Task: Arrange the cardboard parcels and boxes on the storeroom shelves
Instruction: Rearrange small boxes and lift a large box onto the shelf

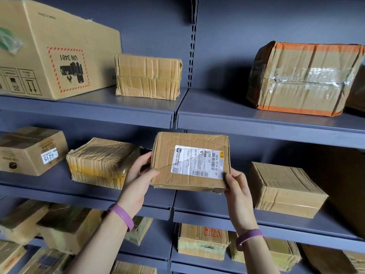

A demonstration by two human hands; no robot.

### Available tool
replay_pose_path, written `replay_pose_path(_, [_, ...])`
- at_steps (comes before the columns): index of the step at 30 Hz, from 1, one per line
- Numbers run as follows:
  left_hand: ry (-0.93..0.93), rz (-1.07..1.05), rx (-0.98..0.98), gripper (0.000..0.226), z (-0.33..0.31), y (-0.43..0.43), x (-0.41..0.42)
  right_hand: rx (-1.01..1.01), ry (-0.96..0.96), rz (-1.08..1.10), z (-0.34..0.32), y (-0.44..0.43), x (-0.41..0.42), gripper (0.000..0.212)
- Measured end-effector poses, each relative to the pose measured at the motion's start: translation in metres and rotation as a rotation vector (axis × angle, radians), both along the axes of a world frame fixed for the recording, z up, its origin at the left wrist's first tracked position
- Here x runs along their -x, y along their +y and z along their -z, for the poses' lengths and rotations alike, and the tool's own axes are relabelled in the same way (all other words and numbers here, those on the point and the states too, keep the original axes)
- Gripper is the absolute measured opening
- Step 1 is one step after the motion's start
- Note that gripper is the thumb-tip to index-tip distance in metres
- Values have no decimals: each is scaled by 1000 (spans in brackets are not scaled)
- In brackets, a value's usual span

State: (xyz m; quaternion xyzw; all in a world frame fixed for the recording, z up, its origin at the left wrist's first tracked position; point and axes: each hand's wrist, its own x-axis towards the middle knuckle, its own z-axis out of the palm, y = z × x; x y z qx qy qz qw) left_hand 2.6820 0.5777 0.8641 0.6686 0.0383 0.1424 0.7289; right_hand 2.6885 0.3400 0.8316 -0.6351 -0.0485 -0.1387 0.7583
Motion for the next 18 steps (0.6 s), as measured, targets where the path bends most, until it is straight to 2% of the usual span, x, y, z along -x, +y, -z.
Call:
replay_pose_path(3, [-16,5,4,54,1,0,-1,13,7,35,3,-1,-3,12])
replay_pose_path(8, [-21,17,-16,54,2,0,-2,16,18,48,6,-1,-4,13])
replay_pose_path(13, [-11,31,-75,52,1,1,-3,-27,12,19,2,-1,-2,42])
replay_pose_path(16, [18,17,-129,48,1,0,-5,-37,14,0,-1,-2,-3,78])
replay_pose_path(18, [19,21,-161,43,1,0,-6,-20,-12,12,-3,-2,-4,77])
